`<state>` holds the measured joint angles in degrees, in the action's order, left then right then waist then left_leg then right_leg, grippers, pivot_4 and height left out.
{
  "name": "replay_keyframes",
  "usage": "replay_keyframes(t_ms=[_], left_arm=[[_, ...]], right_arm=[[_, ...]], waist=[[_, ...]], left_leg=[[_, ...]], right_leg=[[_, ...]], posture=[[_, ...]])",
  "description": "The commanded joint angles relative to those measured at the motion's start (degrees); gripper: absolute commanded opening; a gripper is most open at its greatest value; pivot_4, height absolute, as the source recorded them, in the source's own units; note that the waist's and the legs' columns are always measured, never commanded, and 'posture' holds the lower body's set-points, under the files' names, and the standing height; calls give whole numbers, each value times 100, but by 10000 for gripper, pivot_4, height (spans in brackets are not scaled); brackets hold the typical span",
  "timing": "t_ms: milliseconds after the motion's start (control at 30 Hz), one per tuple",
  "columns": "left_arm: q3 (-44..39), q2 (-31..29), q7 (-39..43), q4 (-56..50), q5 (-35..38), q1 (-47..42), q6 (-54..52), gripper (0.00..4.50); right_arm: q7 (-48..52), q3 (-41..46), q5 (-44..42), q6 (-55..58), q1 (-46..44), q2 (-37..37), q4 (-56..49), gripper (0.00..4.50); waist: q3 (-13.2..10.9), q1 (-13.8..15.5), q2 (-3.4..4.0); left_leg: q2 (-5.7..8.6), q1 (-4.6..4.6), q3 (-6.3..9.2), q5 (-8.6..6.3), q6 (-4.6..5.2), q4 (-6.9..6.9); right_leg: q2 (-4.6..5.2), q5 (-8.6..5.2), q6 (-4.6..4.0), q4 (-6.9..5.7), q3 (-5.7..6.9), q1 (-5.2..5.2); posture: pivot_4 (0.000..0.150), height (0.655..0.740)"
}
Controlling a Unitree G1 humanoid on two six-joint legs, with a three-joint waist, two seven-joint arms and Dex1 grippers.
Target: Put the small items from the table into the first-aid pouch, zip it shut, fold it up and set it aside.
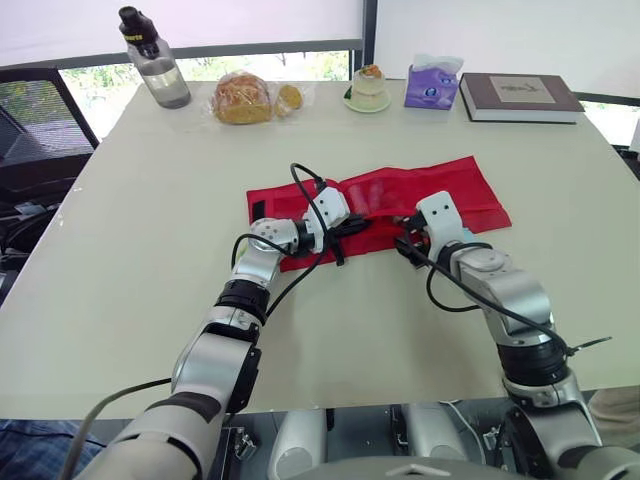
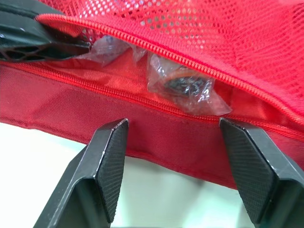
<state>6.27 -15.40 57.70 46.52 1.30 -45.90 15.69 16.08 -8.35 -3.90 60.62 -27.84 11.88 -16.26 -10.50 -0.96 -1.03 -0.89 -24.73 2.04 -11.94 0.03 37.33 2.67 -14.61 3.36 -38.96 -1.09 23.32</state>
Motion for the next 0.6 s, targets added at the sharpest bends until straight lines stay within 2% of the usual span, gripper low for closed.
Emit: replay_keyframes(t_ms=[33,167,333,600], left_arm=[[17,36,54,-105,77,-61,84,0],[39,53,80,-140,76,-31,79,0],[76,83,98,-208,70,17,63,0],[139,85,114,-276,49,81,59,0]], right_arm=[[-15,2,-41,-125,23,-2,-179,14223],[-91,-31,-11,-381,-62,-93,139,270],[-321,-311,421,-1495,-243,-78,1096,270],[-553,-240,560,-3136,-789,-592,2350,270]], waist=[[0,0,0],[0,0,0],[0,-2,0],[0,-14,0]], left_leg=[[0,0,0,0,0,0],[0,0,0,0,0,0],[0,0,-2,0,0,0],[0,1,-3,0,0,0]], right_leg=[[0,0,0,0,0,0],[0,0,0,0,0,0],[0,0,0,1,-1,0],[0,0,0,1,-2,0]], posture=[[1500,7400],[1500,7400],[1500,7400],[1500,7400]])
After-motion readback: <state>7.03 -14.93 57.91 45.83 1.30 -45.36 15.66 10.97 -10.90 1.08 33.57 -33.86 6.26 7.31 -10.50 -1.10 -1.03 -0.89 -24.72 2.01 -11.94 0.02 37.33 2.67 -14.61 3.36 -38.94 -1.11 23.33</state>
